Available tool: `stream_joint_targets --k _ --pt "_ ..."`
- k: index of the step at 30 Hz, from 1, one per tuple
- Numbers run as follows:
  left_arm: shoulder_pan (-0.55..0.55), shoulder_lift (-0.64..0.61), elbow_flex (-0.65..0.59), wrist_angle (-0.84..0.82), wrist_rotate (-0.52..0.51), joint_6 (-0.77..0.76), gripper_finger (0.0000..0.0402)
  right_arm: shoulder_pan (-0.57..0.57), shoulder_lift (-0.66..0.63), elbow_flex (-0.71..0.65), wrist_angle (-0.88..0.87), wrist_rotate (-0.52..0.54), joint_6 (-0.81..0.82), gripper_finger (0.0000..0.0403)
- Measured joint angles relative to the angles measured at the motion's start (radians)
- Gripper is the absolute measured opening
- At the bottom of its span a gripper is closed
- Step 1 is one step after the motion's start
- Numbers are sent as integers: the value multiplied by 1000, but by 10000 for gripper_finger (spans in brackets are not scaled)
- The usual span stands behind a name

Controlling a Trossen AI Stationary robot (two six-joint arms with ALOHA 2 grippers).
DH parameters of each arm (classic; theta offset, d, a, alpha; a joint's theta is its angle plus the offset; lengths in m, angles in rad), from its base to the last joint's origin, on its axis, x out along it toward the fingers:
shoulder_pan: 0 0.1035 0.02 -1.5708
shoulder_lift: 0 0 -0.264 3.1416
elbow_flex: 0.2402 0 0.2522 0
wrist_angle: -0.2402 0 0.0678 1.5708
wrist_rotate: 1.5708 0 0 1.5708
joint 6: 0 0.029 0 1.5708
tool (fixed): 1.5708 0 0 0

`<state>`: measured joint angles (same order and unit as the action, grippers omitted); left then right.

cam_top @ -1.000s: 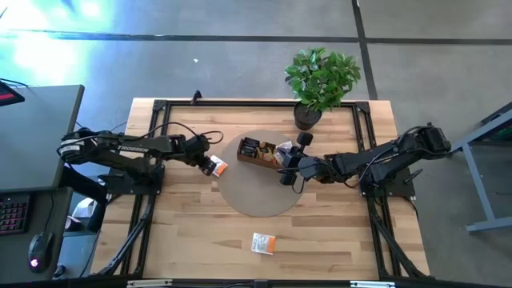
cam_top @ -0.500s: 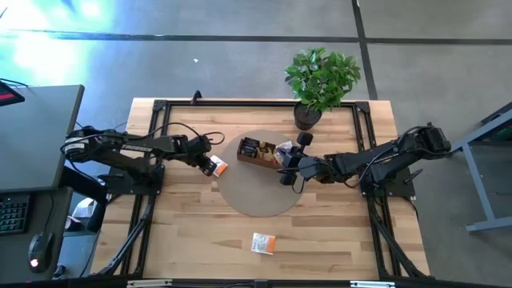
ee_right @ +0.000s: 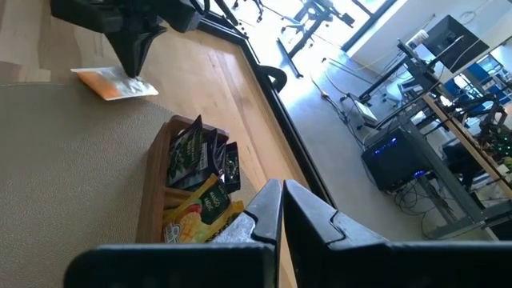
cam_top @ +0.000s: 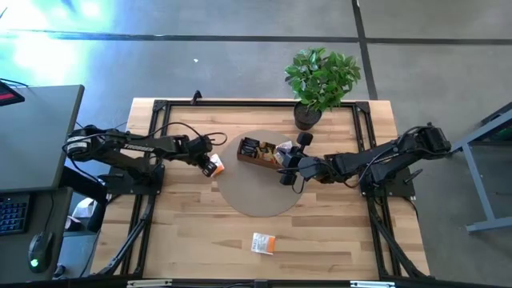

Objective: Pick & Place Tea
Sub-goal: Put the white tea bag into the right side area of the wooden organizer

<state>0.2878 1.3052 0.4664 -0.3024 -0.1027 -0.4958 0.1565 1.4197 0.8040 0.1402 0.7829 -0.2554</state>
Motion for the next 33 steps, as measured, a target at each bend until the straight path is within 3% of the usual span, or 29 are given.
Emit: stream_joint_targets --k 8,20,24,29,33 --pt "0 -8 32 11 17 55 4 0 0 0 0 0 0 12" --pt "-14 -13 235 20 48 238 0 0 0 0 0 0 0 12" --pt "-57 -13 315 31 21 373 0 -1 0 0 0 0 0 12" --pt "-127 14 369 239 -104 587 0 -14 0 0 0 5 8 12" --pt "-164 89 371 442 -193 685 0 3 -23 -1 -49 114 -5 12"
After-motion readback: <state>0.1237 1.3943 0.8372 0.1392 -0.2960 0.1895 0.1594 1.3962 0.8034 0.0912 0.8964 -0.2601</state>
